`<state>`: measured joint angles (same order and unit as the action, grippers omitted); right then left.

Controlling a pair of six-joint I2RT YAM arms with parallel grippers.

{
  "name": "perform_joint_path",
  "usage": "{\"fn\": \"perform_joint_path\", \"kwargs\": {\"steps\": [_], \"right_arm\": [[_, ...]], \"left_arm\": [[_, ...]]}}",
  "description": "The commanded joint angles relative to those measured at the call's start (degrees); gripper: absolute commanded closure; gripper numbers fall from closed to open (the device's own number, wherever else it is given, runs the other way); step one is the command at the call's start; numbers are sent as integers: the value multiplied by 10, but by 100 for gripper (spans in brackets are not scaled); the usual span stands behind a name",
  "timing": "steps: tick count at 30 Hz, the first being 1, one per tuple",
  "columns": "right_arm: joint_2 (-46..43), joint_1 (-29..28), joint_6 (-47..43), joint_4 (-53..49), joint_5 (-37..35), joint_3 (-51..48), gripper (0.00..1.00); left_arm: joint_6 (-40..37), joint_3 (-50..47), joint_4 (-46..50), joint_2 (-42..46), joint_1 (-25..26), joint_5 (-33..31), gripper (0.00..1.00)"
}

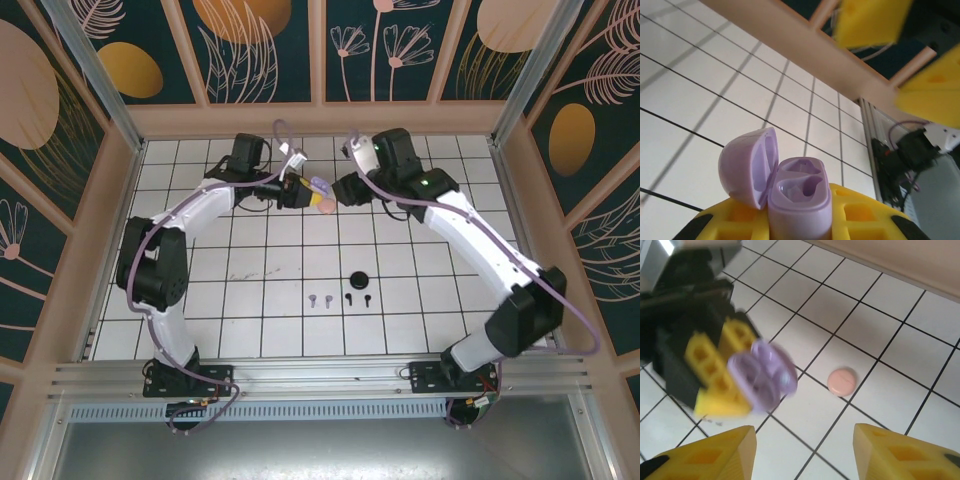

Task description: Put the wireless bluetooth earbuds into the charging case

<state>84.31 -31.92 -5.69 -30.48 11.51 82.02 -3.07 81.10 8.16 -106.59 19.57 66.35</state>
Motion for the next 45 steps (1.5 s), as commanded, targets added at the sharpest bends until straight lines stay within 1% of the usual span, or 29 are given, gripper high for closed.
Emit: {"fn": "perform_joint_path", "kwargs": {"steps": [1,5,9,12,18,22,25,29,36,40,45], "right_arm": [[-45,3,78,16,9,-50,45],[-60,-6,169,29,5,-117,45],[-55,-59,259,54,-27,-175,45],[-31,-108,328,60,-56,-193,46],[30,-182,432,50,-102,-189,46],[76,-221,469,18,-131,-161,47],[111,-246,493,-15,-157,-134,47],[154,-277,538,-53,-193,-106,49],[210,-306,598,-77,-210,-77,53],[234,-315,628,-92,-213,-67,55],[258,-322,640,-91,-204,-58,59]], "left_arm": [[87,-24,-170,49,-11,-38,100],[144,-78,-287,81,-12,-92,100],[174,-137,-383,129,-12,-169,100],[191,-186,-451,161,-12,-230,100],[204,-266,-549,214,-12,-363,100],[215,-324,-625,247,-12,-461,100],[219,-355,-672,264,-12,-514,100],[224,-366,-685,272,-12,-551,100],[235,-382,-692,288,-11,-594,100],[238,-382,-683,296,-11,-594,100],[231,-386,-678,302,-12,-590,100]]}}
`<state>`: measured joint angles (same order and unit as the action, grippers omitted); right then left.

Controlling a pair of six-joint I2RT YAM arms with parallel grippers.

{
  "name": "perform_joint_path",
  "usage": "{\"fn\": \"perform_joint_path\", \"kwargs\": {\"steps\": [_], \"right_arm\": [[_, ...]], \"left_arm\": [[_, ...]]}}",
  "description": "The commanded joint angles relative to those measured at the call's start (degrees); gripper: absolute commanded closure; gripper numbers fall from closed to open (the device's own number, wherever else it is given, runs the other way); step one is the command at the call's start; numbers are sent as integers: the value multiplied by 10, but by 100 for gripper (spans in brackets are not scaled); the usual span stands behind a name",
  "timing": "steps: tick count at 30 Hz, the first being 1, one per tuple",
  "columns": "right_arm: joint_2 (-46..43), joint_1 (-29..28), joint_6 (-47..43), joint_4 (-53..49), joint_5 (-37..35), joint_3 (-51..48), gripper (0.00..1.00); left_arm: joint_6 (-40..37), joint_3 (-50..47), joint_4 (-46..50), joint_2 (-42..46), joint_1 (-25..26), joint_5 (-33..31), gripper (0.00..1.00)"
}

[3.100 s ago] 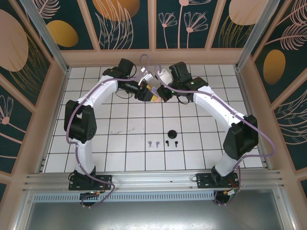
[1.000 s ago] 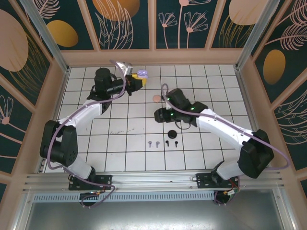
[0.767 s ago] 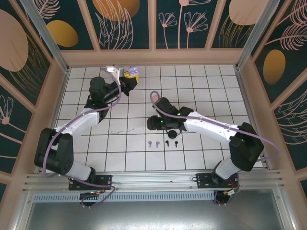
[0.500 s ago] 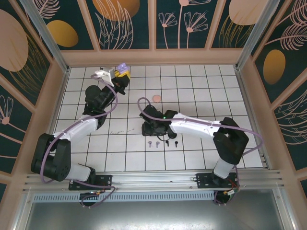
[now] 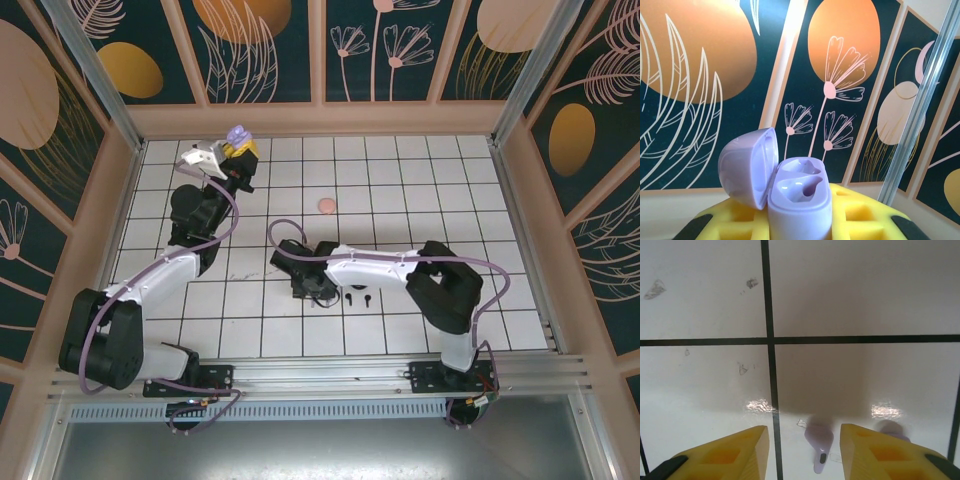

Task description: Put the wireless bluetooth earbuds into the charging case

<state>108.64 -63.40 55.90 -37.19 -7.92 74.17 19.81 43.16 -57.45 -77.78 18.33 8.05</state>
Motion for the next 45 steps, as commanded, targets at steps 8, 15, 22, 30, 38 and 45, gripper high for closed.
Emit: {"fn": "perform_joint_path", "kwargs": {"steps": [8,15,22,30,38,45], "right_arm": [[29,-10,33,-35,-14,25,62],[30,-12,37,-36,-12,15,63],[30,-14,42,-37,-12,5,63],[40,-14,46,-30,-8,-4,63],[50,-15,43,-21,-1,-3,64],[59,-19,41,-19,3,-3,69]], "left_arm": [[4,-18,-31,18,1,-9,100],[6,-21,-36,20,1,-5,100],[10,-21,-41,17,1,-1,100],[12,-23,-44,15,1,7,100],[12,-23,-47,14,1,7,100],[15,-25,-50,11,1,10,100]]}}
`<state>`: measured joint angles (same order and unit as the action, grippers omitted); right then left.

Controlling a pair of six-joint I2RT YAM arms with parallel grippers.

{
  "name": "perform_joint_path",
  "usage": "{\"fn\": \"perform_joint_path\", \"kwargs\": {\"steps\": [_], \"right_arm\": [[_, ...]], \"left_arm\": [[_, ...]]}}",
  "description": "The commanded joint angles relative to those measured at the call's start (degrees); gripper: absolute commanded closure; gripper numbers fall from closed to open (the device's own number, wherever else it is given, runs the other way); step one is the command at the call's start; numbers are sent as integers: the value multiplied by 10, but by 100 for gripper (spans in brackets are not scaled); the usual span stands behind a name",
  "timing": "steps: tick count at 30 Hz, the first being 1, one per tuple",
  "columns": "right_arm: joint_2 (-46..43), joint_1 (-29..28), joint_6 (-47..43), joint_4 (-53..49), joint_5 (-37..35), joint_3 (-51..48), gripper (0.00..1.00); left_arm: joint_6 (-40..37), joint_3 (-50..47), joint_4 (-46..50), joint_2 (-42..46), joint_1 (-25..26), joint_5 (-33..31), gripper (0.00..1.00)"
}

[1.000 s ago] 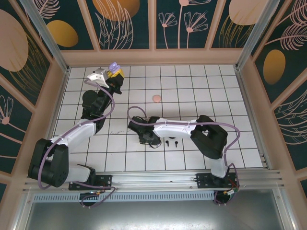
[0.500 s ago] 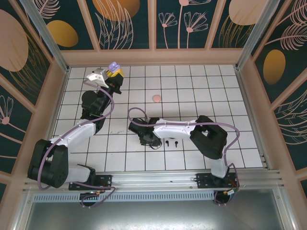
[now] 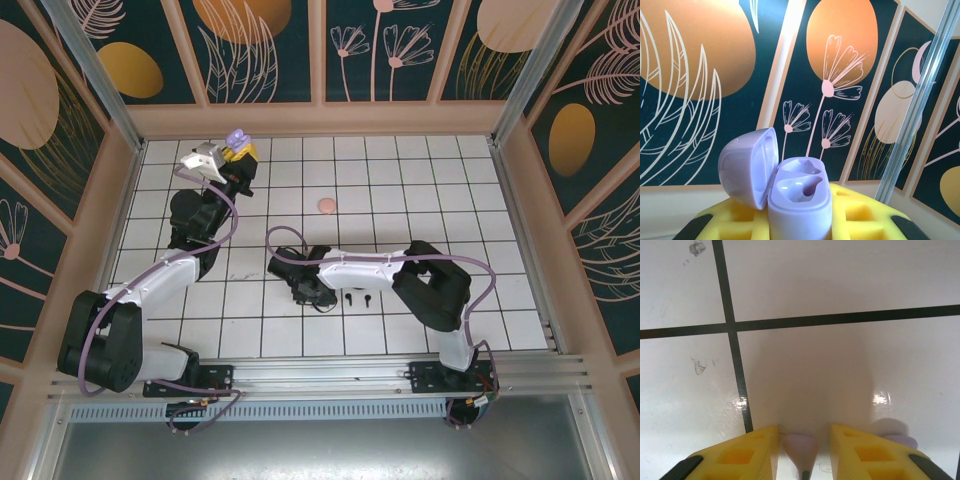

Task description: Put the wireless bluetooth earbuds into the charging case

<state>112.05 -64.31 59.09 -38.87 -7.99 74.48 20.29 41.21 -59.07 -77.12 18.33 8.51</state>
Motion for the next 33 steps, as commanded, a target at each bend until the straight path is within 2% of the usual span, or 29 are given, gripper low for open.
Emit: {"fn": "perform_joint_path", "kwargs": {"steps": [1,7,13,20,26,33], "right_arm": [[25,-11,9,-2,3,-6,70],[26,-15,9,-1,3,-6,73],[23,-16,10,4,1,-10,80],[-21,-6,5,6,-37,-16,85],[-101,37,-40,23,-72,-15,85],[-182,123,-142,54,-75,14,86]], "left_arm": [[11,-5,-34,3,1,5,100],[11,-3,-35,3,1,6,100],[15,-3,-34,2,1,9,100],[18,-7,-52,0,0,30,100],[7,-13,-72,-1,1,83,100],[-26,-52,-160,-17,1,129,100]]}}
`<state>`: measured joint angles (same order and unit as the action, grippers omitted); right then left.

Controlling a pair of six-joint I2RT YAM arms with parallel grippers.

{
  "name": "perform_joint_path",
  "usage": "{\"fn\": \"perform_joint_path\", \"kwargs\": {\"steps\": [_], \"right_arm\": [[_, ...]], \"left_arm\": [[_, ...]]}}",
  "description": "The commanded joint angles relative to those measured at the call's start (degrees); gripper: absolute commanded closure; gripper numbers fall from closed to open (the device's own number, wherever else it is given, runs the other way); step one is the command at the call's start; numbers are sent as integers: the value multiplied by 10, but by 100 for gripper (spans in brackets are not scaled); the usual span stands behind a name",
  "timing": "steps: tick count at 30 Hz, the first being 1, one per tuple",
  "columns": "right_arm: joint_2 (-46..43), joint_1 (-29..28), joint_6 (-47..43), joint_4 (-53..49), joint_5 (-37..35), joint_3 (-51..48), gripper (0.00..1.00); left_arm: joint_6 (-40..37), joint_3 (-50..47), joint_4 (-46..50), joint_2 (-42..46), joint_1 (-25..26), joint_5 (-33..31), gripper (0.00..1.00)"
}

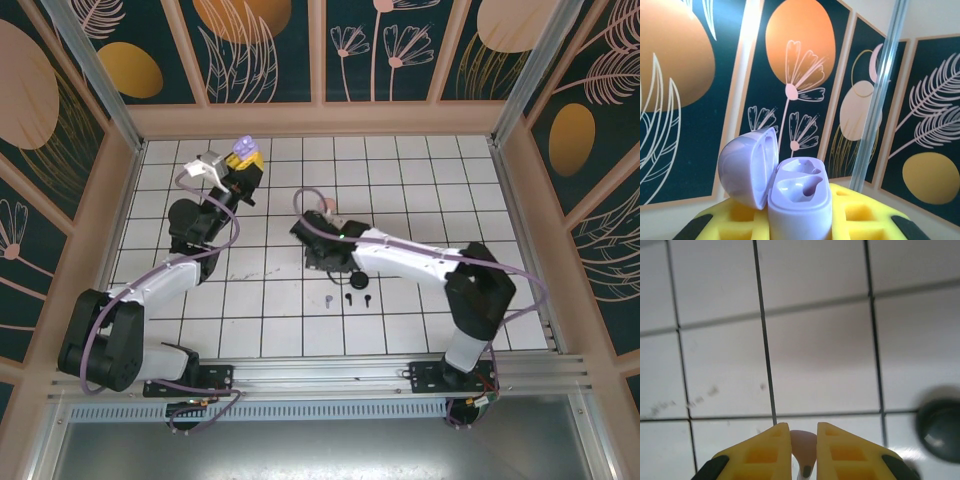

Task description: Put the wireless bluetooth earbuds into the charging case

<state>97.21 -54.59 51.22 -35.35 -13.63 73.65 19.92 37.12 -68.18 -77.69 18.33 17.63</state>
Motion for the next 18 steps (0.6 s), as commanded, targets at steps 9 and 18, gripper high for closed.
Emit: {"fn": "perform_joint_path", "kwargs": {"steps": [9,18], "right_arm": [[-81,110,-197,55,15,110,86],[-83,117,-318,107,56,182,86]], "left_arm": [[-56,-26,-138,-51,13,122,100],[-161,-30,-104,-68,41,145,100]]}}
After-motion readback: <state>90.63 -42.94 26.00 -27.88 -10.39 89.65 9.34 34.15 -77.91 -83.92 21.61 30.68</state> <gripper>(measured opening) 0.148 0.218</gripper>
